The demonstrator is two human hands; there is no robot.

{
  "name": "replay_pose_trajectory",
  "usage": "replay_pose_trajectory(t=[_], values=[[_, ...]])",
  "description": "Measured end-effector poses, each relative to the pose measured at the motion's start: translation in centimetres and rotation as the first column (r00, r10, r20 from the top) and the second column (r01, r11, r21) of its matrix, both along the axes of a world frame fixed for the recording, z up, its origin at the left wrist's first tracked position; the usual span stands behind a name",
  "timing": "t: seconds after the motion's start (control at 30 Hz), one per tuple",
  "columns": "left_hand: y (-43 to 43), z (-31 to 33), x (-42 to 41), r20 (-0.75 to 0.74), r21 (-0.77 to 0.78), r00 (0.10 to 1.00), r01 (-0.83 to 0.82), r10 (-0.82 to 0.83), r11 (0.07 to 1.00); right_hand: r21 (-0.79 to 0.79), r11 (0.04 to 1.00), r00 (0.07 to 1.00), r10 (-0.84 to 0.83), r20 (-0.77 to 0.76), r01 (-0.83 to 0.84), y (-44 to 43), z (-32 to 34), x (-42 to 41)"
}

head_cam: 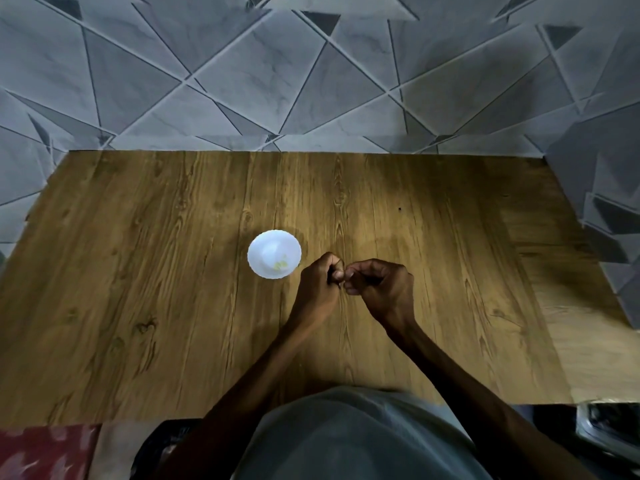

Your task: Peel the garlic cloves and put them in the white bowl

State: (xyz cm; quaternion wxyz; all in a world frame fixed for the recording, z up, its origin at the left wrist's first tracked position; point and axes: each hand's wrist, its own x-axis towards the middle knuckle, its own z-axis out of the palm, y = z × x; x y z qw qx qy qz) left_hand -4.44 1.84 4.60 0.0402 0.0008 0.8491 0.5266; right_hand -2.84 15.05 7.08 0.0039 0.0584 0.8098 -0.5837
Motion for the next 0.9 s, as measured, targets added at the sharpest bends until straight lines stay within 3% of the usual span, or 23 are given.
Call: replay_pose_trajectory(t=[0.2,0.33,0.53,0.9], values=[[-0.8,-0.7,-0.2,0.020,0.096,0.998,0.059,-0.061,0.994,0.086,0.992,0.995,0.091,0.030,-0.093,0.6,0.2,-0.6],[-0.8,-0.8,-0.2,-0.010,0.073,0.998,0.063,-0.062,0.995,0.100,0.990,0.994,0.089,0.062,-0.095,0.3,0.6,-0.8],[-1.1,-1.0,-0.2,-0.049,0.072,0.989,0.146,-0.142,0.987,-0.005,0.995,0.982,0.100,0.159,-0.100,0.3,1.1,-0.9],[-0.9,-0.6,0.1,-0.020,0.146,0.988,0.156,-0.155,0.977,-0.384,0.921,0.928,0.200,0.315,-0.068,1.4,1.2,-1.2]])
